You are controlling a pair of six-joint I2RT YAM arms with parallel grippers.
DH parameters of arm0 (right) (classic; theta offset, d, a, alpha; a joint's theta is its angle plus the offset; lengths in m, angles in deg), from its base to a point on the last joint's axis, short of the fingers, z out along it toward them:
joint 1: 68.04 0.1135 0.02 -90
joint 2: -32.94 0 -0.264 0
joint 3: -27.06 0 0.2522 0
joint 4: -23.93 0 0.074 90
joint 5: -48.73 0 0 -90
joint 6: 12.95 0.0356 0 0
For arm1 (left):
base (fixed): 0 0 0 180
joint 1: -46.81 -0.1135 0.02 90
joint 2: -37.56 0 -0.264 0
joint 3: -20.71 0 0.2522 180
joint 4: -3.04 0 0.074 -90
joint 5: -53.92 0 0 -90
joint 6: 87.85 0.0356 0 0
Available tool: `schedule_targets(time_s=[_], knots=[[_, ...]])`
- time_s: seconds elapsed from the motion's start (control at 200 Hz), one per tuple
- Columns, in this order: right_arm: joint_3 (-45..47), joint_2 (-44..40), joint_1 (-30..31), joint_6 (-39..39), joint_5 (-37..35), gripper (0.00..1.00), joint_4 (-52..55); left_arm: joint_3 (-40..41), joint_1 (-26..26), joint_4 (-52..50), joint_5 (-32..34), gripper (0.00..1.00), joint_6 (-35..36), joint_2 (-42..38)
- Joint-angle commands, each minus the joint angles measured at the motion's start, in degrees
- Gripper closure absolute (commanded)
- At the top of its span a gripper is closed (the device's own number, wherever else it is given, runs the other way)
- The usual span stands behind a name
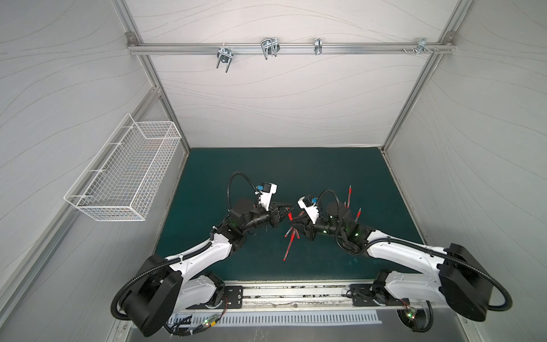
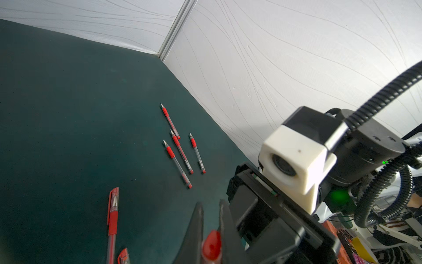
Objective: Remove pen caps from pens
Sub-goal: Open the pen cap on the pen.
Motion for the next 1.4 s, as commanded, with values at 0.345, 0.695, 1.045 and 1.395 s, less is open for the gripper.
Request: schedule_targets(time_s=[0.345,0.695,1.045,1.395], knots=[[0.93,0.84,-5.47,3.73,15.7,1.0,-6.86,-1.28,0.13,1.31,-0.4,0.77,0.28,-0.89],[0.07,4.01,-6.2,4.89,21.19,1.0,-7.26,-1.01,0.05,1.97,-1.24,0.65,-0.32,-1.89],[0.55,3.51,-6.48,4.98,22.17,1.0,-7.62,-0.79,0.04,2.12,-0.84,0.95,-0.68,-2.0],[-0.66,-4.06,8.59,-5.44,-22.3,1.0,5.58,-0.74,-0.01,-4.04,8.88,1.0,-1.28,-5.46]])
